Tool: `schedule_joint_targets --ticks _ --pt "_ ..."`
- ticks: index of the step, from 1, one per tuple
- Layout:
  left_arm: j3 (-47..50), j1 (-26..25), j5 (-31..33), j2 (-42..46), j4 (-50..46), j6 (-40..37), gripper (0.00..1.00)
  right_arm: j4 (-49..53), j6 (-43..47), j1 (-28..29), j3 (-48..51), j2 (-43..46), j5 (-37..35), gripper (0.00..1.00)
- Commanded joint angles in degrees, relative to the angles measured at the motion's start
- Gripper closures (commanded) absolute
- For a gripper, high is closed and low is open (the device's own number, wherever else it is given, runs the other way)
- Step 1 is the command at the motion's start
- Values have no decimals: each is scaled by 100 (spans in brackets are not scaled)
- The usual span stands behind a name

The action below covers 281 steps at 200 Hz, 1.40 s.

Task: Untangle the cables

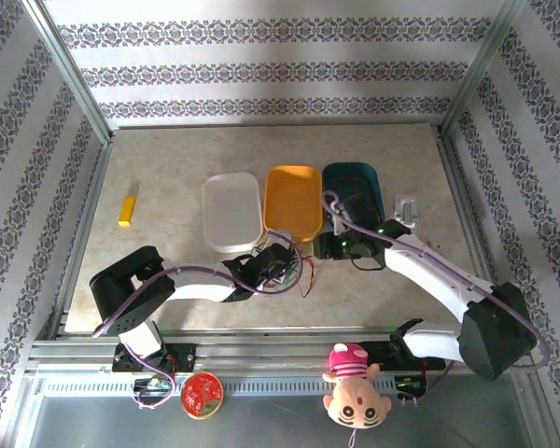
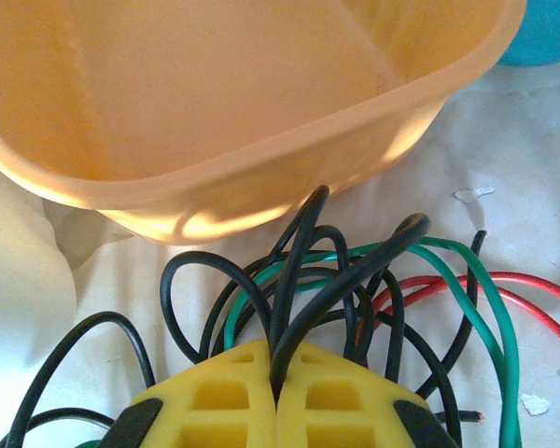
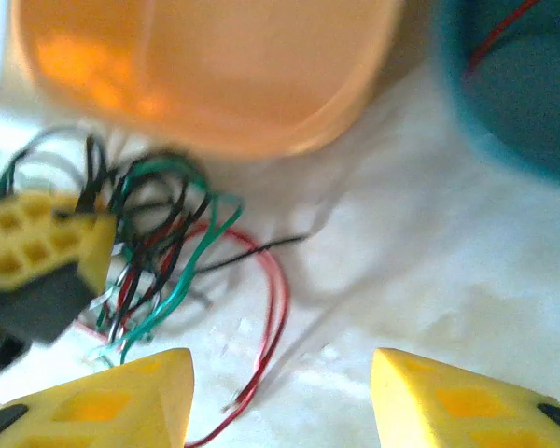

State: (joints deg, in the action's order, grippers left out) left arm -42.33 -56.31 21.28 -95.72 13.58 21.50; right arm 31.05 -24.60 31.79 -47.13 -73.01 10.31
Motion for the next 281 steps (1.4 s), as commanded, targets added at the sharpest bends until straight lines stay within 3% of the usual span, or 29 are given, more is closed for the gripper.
schedule_joint_targets --ticks 1,81,105,121,138,199,254,281 --pt "47 -64 135 135 215 100 100 -8 104 281 191 -457 305 49" --pt "49 -64 120 150 163 99 100 -615 111 409 -179 -2049 -10 58" --pt "60 -64 130 159 162 99 100 -579 -53 402 -196 -2129 -409 82" --pt "69 -64 148 150 128 126 100 -548 -194 390 -72 -1813 -857 94" --pt "93 -55 166 134 128 154 100 -507 -461 332 145 -1274 -1412 100" --pt "102 24 62 81 128 249 100 -265 -1654 -36 692 1047 -3026 100" --pt "59 59 -30 10 110 261 100 -197 -1617 -102 394 2290 -4154 100" --pt "60 59 -29 26 116 261 100 -429 -1218 -321 110 2646 -4327 100"
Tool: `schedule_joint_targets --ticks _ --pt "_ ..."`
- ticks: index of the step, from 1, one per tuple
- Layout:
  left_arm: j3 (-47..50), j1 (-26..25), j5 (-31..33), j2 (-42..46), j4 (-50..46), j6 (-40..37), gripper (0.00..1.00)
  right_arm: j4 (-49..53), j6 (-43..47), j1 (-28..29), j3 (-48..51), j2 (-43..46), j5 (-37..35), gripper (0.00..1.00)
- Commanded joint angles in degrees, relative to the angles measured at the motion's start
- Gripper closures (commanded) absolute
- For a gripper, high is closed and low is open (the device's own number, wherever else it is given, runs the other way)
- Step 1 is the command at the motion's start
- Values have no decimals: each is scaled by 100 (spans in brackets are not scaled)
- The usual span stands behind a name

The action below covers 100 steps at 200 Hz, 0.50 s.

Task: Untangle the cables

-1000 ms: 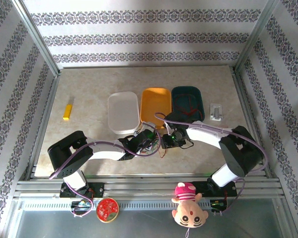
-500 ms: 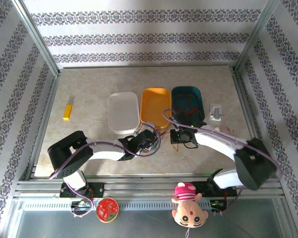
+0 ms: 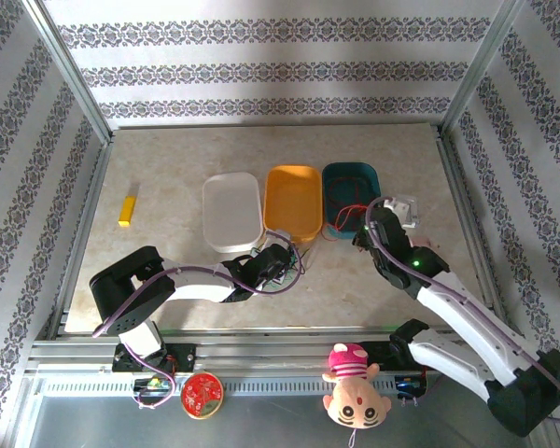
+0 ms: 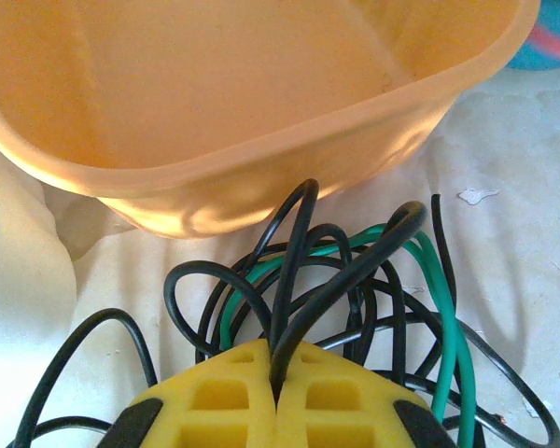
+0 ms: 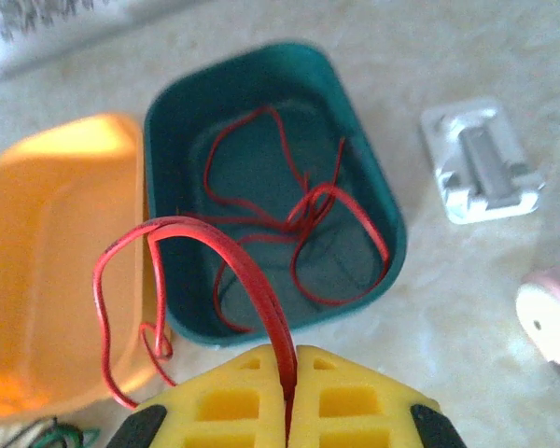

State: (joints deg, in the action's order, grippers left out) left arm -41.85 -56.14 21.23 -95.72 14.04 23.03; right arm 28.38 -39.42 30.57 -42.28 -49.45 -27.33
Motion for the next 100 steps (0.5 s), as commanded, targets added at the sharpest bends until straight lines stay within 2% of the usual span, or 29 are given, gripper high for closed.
schedule_joint_targets --ticks 1,28,52,100 --pt "15 42 -24 27 71 107 100 -169 279 -217 -385 297 -554 100" --pt "10 42 -19 36 72 83 100 -323 265 -1085 -686 144 307 100" --pt "10 42 -19 45 94 76 100 -710 -19 -1821 -757 -457 1178 100" --pt "14 42 -59 84 68 65 100 -2495 -389 -2245 -623 -1984 1697 100"
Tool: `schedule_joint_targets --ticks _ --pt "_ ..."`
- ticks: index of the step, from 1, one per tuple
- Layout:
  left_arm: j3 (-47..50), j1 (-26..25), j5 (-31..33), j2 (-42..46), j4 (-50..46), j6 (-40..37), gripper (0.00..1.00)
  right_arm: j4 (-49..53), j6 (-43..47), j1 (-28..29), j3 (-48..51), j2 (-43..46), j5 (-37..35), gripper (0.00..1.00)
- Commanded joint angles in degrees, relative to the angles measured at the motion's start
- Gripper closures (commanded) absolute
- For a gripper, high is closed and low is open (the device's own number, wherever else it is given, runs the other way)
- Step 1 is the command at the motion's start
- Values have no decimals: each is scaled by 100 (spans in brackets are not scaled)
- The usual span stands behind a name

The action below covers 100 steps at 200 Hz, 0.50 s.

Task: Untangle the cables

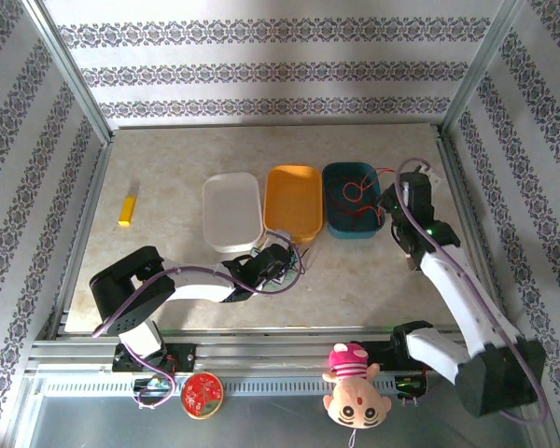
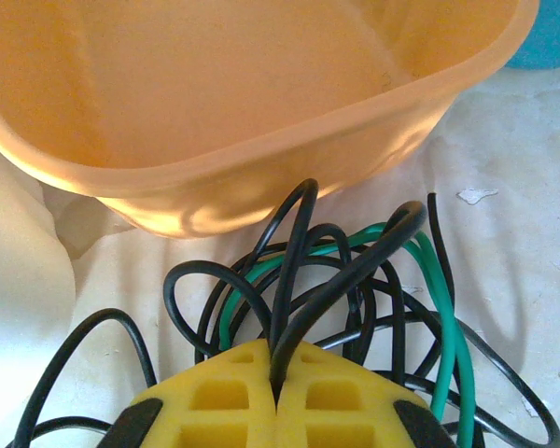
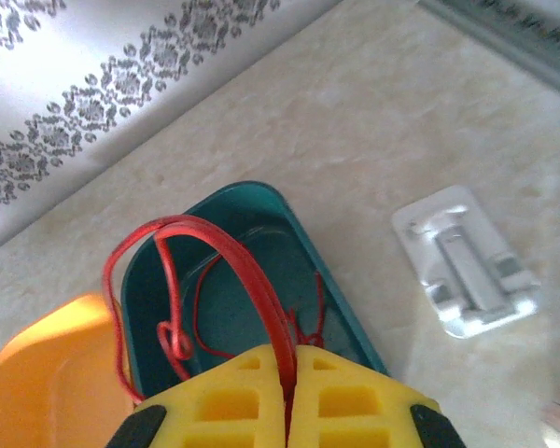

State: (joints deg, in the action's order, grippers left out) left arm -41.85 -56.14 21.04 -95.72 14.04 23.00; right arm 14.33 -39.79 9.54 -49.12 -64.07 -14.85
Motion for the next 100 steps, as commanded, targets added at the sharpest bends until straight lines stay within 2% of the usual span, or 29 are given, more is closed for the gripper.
schedule_joint_targets --ticks 1,25,40,54,75,100 --pt "12 42 -39 87 66 66 100 -1116 -366 -148 57 -555 453 100" --pt "26 42 -26 124 46 63 100 -1611 -648 -238 82 -1284 763 100" --pt "36 42 -35 157 37 48 100 -1563 -717 -310 -57 -1744 1311 70" --pt "49 42 -46 184 20 52 100 -1232 -710 -313 -185 -1955 1523 59" --pt "81 39 -26 259 28 48 100 -953 -707 -306 -21 -1719 1253 53" --pt "123 33 -55 442 61 24 97 -451 -429 -226 121 -1056 758 52"
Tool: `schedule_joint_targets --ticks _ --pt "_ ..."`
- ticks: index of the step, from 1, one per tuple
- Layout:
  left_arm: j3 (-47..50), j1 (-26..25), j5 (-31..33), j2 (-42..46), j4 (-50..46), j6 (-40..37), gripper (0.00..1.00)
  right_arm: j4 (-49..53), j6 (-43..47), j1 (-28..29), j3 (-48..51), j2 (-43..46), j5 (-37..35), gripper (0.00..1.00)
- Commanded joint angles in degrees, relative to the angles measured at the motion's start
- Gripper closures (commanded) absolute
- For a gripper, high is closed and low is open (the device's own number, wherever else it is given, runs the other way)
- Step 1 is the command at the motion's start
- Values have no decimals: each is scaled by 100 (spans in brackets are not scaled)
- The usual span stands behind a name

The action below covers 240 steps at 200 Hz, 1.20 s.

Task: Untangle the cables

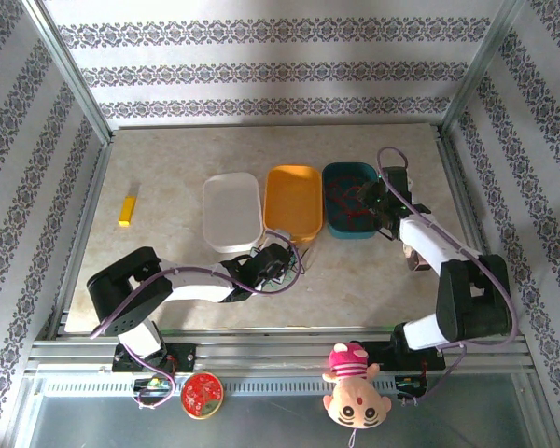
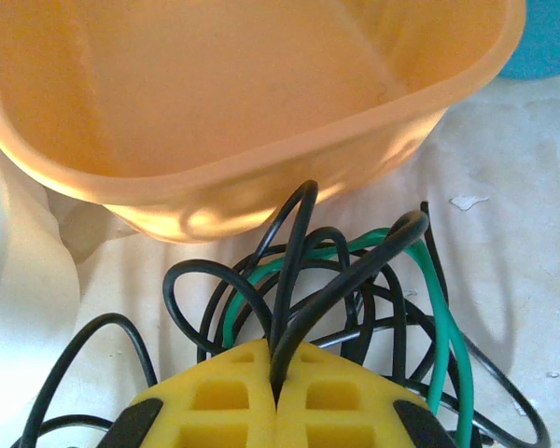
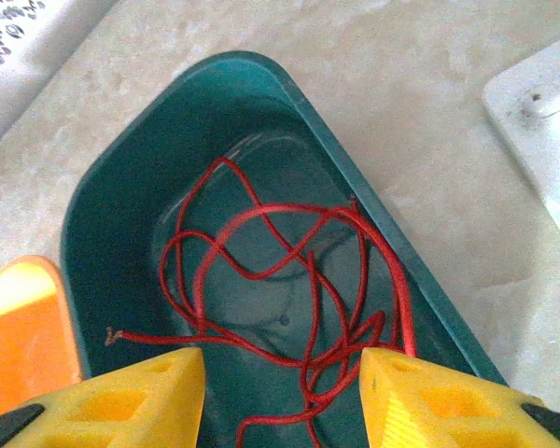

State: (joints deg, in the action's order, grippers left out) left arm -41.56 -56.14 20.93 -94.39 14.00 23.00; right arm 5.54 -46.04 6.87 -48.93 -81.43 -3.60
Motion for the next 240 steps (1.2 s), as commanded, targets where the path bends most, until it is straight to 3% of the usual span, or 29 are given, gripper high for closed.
schedule_joint_targets --ticks 1,17,35,66,94,138,214,229,240 --pt "95 37 -44 316 71 26 97 446 216 46 106 711 -386 52" --pt "121 37 -60 448 112 -8 94 802 513 260 150 1111 -516 52" --pt "113 34 -48 590 121 -50 86 1133 1004 612 194 1448 -185 52" --pt "223 42 39 929 202 54 61 1319 1843 1539 421 1656 1326 52" --pt "280 42 183 1158 168 140 45 1191 2073 2336 612 1364 2414 53" --pt "391 111 773 1375 -116 577 41 1570 2560 2842 48 88 2828 55" --pt "420 259 36 1274 74 458 42 1369 2366 2756 -286 -901 2399 62" --pt "315 270 -152 1141 95 329 42 1352 2358 2736 -315 -1003 2349 68" --pt "227 279 -262 1028 87 272 42 1341 2319 2710 -311 -1041 2322 79"
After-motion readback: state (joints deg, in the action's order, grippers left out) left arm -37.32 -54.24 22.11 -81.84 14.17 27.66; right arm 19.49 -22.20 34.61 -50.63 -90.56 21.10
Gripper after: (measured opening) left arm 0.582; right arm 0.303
